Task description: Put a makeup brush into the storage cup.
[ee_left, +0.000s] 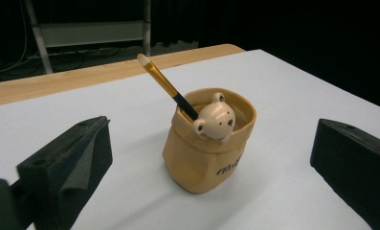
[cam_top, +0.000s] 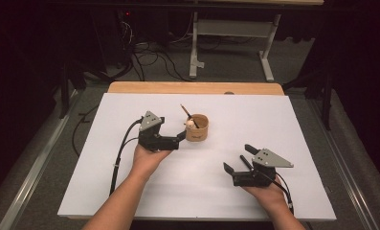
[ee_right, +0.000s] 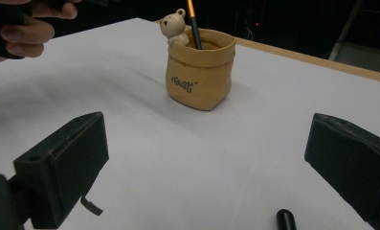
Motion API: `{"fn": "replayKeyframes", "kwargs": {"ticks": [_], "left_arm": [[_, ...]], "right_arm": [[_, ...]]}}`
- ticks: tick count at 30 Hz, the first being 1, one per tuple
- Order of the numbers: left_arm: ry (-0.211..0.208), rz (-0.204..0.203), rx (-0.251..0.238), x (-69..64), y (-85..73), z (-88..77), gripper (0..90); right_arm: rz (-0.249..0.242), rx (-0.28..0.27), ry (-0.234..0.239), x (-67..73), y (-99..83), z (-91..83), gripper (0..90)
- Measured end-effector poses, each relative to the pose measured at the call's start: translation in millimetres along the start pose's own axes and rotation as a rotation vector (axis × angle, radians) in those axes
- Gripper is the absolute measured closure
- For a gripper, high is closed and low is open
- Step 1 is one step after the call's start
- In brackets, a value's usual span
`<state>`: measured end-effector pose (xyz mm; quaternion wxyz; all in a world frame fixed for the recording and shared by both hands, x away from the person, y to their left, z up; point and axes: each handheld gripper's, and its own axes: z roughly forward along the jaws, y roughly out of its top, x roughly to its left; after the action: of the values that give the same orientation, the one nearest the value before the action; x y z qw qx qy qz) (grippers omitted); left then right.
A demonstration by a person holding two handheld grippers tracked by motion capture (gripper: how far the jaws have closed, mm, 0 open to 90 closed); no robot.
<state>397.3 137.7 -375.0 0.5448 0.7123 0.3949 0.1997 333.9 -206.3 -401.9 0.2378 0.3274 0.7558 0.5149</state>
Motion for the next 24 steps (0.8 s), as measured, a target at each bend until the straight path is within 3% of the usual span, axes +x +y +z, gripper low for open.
{"fn": "replayKeyframes", "kwargs": {"ticks": [14, 24], "left_arm": [[-0.006, 0.025, -0.018, -8.6, -16.0, -39.2, 0.0], [0.011, 0.018, -0.01, -3.7, -37.7, -68.2, 0.0]], "right_arm": [[-0.019, 0.004, -0.008, -0.2, -0.4, -0.2, 2.3], [-0.01, 0.003, -0.016, 0.9, -0.5, -0.7, 2.1]]}}
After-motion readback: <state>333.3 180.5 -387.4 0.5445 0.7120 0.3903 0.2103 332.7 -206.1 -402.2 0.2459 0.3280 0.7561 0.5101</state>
